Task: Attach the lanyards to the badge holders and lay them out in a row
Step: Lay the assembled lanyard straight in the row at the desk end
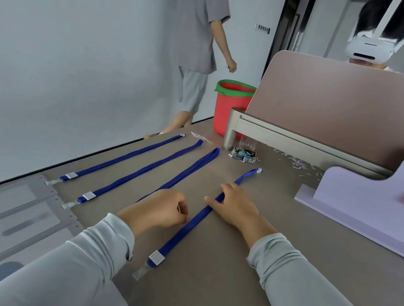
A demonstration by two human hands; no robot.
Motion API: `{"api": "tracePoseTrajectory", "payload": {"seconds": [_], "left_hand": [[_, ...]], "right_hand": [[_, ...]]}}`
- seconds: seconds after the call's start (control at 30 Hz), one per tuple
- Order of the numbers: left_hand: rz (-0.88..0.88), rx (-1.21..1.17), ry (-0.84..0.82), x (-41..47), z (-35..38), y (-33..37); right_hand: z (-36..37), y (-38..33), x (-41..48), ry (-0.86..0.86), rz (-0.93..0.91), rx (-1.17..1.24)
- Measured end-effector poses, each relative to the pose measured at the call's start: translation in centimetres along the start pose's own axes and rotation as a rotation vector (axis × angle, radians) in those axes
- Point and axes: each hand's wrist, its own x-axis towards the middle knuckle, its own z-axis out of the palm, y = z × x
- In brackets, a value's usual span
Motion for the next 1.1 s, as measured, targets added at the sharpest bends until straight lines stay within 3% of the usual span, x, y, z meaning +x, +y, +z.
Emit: {"api": "tracePoseTrajectory", "payload": {"seconds": [0.1,0.27,0.43,0.53,0.77,1.0,1.1], "left_hand": [[0.013,0.013,0.021,-1.4,-0.4,-0.5],[0.055,-0.023,0.041,-4.4,-0.5,-1.9],[0.200,0.085,0.017,-5.5,0.1,-1.8],[0.327,0.242,0.014,-4.0,0.4,-0.3],[0.384,0.367,-0.010,2.6,0.0,1.2],[0.464,0.444,-0.014,4.8,0.2,1.4],[0.470,0.469,-0.010,4.7,0.2,1.2]], "right_hand": [[-0.1,-0.4,-0.5,-0.103,-0.010,-0.071],[0.2,-1.6,-2.2,0.056,-0.019,0.003],[0.5,-1.9,-2.7,0.020,0.055,-0.040],[0.3,-1.3,-2.3,0.033,0.077,-0.011],[-0.8,1.2,-0.2,0.071,0.097,0.066],[-1.3,3.6,2.5,-0.041,0.154,-0.046],[-0.8,3.6,2.7,0.050,0.175,-0.022]]}}
